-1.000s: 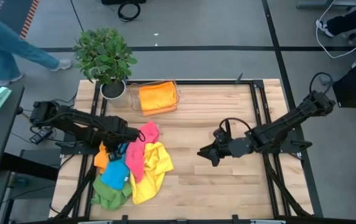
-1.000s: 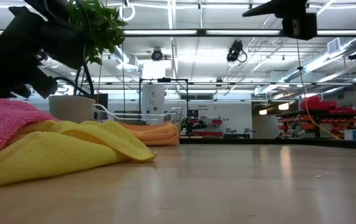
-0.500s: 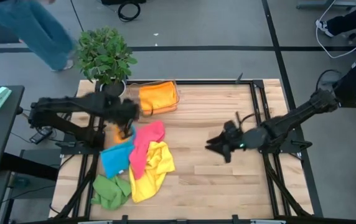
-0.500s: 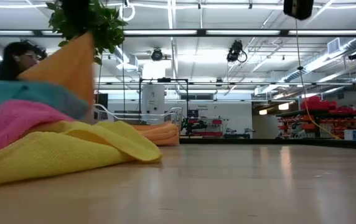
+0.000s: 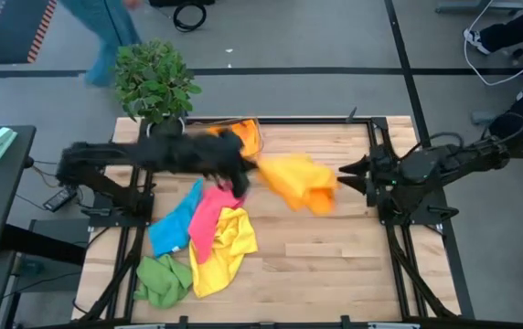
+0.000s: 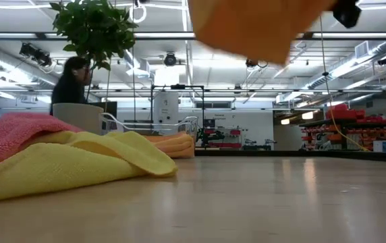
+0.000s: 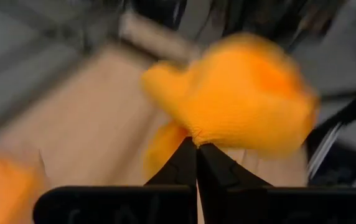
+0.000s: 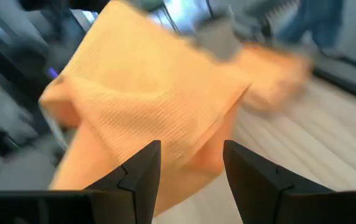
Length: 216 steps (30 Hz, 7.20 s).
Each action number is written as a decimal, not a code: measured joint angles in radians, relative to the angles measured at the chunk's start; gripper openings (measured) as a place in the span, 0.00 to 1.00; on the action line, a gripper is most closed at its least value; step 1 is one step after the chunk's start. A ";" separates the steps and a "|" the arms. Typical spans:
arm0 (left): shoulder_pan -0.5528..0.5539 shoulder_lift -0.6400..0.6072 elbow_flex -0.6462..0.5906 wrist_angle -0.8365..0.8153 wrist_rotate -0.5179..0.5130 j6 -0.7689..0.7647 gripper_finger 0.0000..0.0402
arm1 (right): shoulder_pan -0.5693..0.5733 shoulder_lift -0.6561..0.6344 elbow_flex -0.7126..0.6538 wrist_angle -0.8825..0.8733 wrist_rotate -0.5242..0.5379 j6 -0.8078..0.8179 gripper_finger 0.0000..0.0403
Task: Fold microfiber towels
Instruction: Fold the orange microfiber cloth
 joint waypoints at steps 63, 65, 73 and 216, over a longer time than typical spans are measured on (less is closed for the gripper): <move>-0.214 0.166 -0.177 0.108 0.060 -0.225 0.28 | -0.262 0.852 -0.323 0.685 -0.268 -0.974 0.02; -0.214 0.166 -0.177 0.115 0.038 -0.230 0.28 | -0.262 0.805 -0.261 0.550 -0.309 -0.909 0.02; -0.208 0.260 -0.177 0.209 -0.067 -0.198 0.31 | -0.352 0.692 0.003 -0.137 -0.432 -0.613 0.02; 0.073 0.337 0.720 -0.366 -0.046 0.621 0.01 | -0.190 0.335 0.875 -0.785 -0.271 -0.105 0.01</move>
